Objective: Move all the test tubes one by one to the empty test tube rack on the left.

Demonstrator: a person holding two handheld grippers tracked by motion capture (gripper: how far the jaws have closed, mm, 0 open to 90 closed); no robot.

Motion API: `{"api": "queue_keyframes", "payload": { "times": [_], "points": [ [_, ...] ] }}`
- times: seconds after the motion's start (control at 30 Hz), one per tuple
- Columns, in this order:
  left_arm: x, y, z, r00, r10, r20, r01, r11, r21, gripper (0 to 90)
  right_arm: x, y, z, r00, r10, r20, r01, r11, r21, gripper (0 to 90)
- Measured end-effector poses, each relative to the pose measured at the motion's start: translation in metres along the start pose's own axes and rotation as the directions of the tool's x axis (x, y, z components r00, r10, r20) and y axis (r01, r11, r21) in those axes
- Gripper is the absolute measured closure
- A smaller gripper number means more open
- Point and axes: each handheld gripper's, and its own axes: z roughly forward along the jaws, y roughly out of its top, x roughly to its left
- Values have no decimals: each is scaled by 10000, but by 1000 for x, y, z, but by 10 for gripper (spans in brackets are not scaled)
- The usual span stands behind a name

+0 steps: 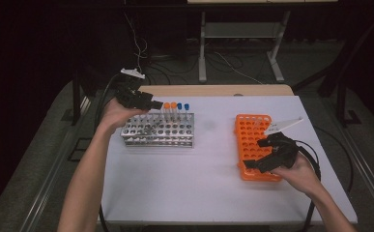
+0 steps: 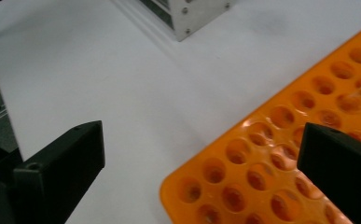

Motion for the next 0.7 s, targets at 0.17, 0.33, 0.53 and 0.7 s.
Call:
{"api": "queue_keyframes", "payload": {
  "times": [0.17, 0.33, 0.53, 0.7],
  "points": [
    [-14, -11, -16, 9999, -116, 51, 118, 9990, -425, 221, -16, 2, 0, 9993, 281, 266, -282, 9996, 31, 3],
    [-29, -23, -28, 9999, -101, 28, 103, 9976, -684, 126, -29, 6, 5, 9970, 455, 624, -465, 9988, 158, 3],
    [-48, -40, -33, 9999, -104, 36, 106, 9973, -727, 3, -46, 7, 12, 9917, 741, 1050, -765, 9969, 185, 4],
    [-66, -53, -30, 9997, 123, 212, -107, 9972, -734, 0, -58, 7, 18, 9869, 855, 1370, -875, 9961, 88, 61]
  ]
}}
